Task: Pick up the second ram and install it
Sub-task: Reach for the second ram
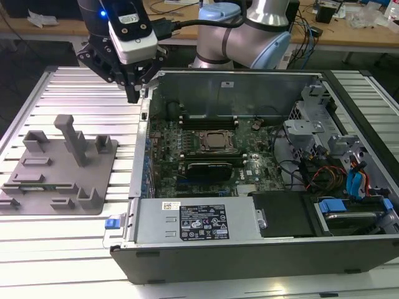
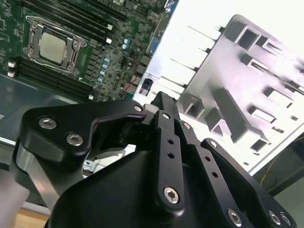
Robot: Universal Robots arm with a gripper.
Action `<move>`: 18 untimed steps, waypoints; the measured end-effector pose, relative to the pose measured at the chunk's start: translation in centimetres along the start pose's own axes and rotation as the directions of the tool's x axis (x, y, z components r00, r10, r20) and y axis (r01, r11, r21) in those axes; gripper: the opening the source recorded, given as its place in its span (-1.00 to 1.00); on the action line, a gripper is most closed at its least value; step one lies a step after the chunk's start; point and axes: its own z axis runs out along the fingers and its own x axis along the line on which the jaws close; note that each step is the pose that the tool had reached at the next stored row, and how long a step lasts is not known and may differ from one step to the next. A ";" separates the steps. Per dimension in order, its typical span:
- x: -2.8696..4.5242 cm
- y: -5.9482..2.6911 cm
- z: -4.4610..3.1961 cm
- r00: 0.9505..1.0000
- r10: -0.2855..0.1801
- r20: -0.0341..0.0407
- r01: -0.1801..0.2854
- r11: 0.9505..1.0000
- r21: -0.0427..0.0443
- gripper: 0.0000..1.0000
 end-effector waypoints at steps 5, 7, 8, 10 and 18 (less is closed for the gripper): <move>0.63 -0.05 -0.02 1.000 0.000 0.000 0.000 1.000 0.000 -0.84; 0.96 -0.07 -0.02 1.000 0.000 0.000 0.000 1.000 0.000 -0.84; 1.08 -0.08 -0.02 1.000 0.000 0.000 0.000 1.000 0.000 -0.84; 1.33 -0.10 -0.03 1.000 0.000 0.000 0.000 1.000 0.000 -0.84; 3.51 -0.26 -0.06 1.000 0.000 0.000 0.000 1.000 0.000 -0.84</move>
